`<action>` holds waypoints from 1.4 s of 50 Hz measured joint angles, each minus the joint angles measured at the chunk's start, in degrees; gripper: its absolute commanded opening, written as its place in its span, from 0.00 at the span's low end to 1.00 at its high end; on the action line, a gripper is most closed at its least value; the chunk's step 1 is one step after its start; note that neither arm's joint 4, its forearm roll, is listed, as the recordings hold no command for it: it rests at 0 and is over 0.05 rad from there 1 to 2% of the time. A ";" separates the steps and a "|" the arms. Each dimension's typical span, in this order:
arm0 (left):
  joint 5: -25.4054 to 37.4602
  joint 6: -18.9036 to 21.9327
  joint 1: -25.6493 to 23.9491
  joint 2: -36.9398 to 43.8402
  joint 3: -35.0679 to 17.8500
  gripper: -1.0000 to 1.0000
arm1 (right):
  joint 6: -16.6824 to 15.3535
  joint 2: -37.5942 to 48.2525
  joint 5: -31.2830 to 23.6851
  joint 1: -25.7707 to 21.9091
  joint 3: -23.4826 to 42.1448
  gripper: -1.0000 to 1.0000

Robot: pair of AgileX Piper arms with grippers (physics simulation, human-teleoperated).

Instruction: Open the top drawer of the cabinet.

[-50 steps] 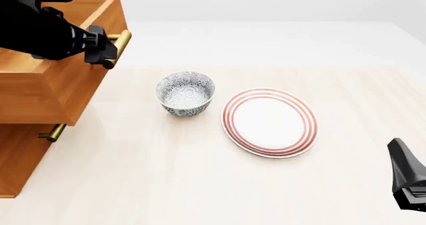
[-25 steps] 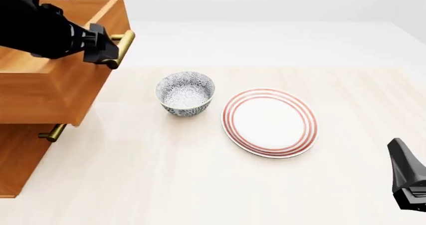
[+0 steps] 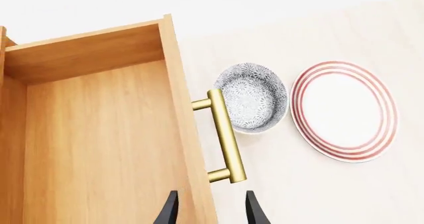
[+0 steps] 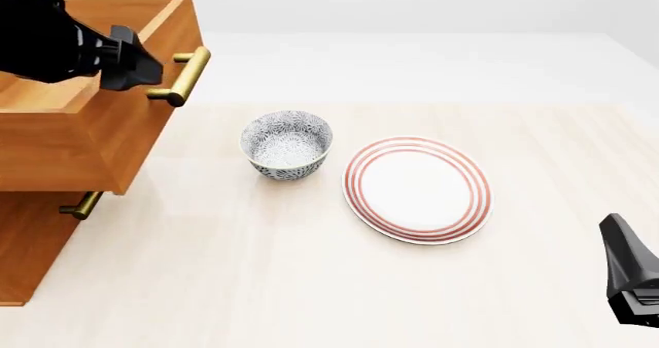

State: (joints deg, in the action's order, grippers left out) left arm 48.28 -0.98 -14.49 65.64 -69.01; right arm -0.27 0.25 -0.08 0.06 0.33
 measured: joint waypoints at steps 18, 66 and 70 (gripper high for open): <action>2.49 1.32 1.35 -2.66 -1.03 1.00 | 0.00 0.00 0.00 0.00 0.00 1.00; 5.09 2.55 3.64 -16.71 0.08 1.00 | 0.00 0.00 0.00 0.00 0.00 1.00; 5.08 2.92 3.95 -18.14 0.04 1.00 | 0.00 0.00 0.00 0.00 0.00 1.00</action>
State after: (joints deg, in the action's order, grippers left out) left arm 53.35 1.94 -10.54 47.50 -68.98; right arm -0.27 0.26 -0.08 0.06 0.33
